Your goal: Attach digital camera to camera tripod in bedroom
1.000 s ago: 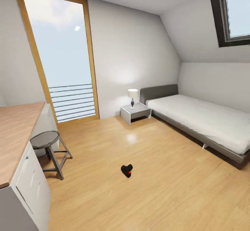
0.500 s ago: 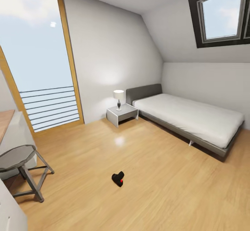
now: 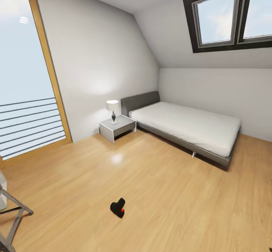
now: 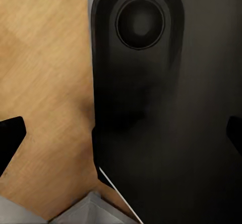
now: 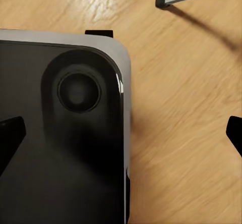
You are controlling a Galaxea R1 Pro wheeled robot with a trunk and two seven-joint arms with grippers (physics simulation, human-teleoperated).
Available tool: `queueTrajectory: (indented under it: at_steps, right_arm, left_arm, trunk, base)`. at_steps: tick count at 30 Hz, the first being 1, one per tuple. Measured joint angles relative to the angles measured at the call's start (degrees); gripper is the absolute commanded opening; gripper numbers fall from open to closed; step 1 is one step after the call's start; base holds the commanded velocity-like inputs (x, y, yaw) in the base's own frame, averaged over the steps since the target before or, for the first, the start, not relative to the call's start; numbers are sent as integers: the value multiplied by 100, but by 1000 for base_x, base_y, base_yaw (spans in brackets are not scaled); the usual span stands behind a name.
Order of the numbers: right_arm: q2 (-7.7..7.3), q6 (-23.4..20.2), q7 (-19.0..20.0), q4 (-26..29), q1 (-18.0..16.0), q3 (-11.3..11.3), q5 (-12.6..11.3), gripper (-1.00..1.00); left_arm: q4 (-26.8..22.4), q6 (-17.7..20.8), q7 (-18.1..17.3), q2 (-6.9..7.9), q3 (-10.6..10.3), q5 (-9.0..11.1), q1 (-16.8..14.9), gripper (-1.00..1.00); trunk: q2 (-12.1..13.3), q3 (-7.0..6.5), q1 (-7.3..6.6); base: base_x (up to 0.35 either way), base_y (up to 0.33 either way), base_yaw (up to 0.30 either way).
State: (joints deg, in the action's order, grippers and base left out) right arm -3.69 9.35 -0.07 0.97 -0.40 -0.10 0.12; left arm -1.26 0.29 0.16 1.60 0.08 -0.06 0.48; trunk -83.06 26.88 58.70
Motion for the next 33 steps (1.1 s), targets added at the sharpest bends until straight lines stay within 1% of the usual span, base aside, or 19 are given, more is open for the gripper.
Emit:
queueTrajectory:
  at_steps: [7,10,25,33]
  right_arm:
    - [0,59,-1,0,0,6,-2,100]
    - [0,94,-1,-2,-1,3,1,100]
    - [0,121,-1,-4,-1,2,4,100]
    - [0,121,-1,-4,-1,2,4,100]
  left_arm:
    - [-1,-5,0,-2,0,1,0,100]
    - [-2,-5,0,-2,0,0,1,100]
    - [-2,-13,0,-2,0,-2,1,100]
    - [-2,-14,0,-2,0,0,1,100]
  trunk:
    - [0,0,0]
    - [0,0,0]
    - [0,0,1]
    - [0,0,2]
  base:
    - [296,139,-208]
    - [279,120,-104]
    - [224,62,-14]
    - [182,164,0]
